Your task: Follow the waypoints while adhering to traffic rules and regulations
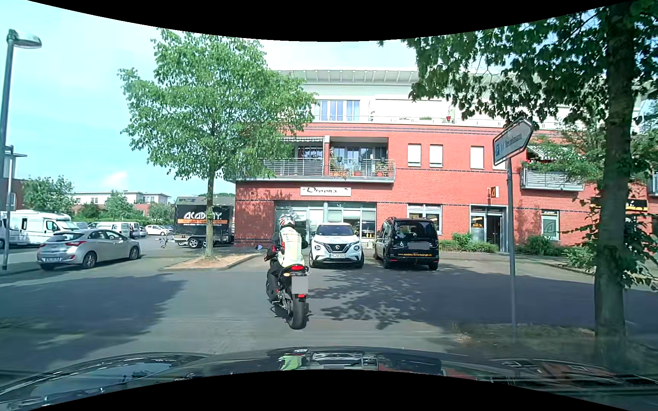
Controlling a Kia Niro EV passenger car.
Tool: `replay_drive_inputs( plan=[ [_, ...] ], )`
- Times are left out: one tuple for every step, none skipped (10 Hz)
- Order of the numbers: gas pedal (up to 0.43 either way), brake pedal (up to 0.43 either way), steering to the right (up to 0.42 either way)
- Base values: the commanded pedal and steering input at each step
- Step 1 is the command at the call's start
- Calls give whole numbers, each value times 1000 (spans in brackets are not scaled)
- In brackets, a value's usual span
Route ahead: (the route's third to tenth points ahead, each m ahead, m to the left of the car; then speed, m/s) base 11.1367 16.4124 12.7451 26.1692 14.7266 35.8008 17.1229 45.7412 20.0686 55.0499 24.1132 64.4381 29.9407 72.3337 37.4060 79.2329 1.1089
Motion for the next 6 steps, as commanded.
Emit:
replay_drive_inputs(
  plan=[
    [0,85,-5],
    [0,85,-7],
    [0,85,-8],
    [0,85,-11],
    [0,85,-13],
    [0,85,-14]
  ],
)
